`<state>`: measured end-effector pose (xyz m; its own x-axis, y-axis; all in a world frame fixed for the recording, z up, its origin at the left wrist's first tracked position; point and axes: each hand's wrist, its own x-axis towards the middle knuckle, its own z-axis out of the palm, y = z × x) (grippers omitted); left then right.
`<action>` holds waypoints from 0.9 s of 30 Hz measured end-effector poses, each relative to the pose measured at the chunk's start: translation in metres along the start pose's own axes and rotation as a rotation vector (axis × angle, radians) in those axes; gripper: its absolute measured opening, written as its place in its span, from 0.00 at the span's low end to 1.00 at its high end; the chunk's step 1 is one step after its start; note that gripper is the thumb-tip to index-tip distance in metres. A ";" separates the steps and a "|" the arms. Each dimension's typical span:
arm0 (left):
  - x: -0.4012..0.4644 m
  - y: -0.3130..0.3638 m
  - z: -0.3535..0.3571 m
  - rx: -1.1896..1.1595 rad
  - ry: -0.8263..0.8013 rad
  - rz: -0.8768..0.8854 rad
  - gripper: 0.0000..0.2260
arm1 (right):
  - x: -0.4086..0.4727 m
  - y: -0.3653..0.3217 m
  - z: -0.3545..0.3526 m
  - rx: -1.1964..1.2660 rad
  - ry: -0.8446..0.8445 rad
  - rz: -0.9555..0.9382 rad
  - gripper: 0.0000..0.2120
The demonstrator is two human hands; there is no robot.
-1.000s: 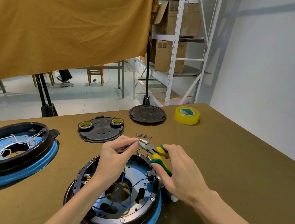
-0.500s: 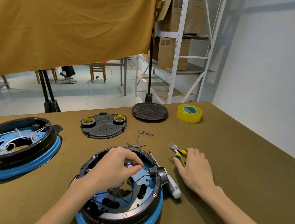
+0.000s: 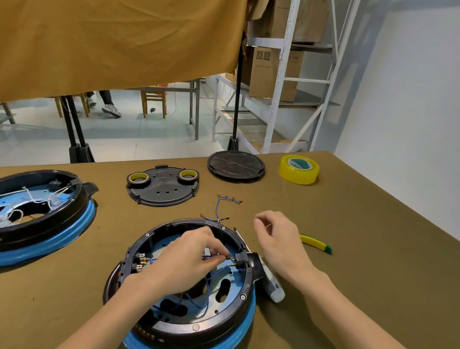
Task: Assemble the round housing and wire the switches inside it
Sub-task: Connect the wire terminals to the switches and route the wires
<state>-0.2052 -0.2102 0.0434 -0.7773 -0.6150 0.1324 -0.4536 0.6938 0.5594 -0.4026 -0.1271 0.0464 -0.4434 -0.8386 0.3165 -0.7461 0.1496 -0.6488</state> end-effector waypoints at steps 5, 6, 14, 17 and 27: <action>-0.001 0.000 0.001 -0.024 0.001 0.007 0.07 | 0.002 -0.021 0.020 -0.074 -0.103 -0.021 0.13; -0.001 0.000 0.001 -0.023 0.002 0.008 0.07 | 0.003 -0.022 0.022 -0.072 -0.134 -0.008 0.13; -0.001 -0.001 0.003 -0.036 -0.005 -0.006 0.07 | 0.000 -0.023 0.030 0.030 -0.156 0.061 0.15; -0.001 -0.001 0.003 -0.035 -0.003 -0.004 0.07 | -0.003 -0.022 0.032 0.090 -0.149 0.083 0.15; -0.002 0.002 0.004 -0.031 0.062 0.014 0.04 | -0.005 -0.020 0.035 0.193 -0.188 0.135 0.13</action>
<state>-0.2066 -0.2061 0.0406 -0.7549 -0.6277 0.1900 -0.4281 0.6912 0.5822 -0.3681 -0.1447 0.0332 -0.4188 -0.9030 0.0963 -0.5703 0.1789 -0.8017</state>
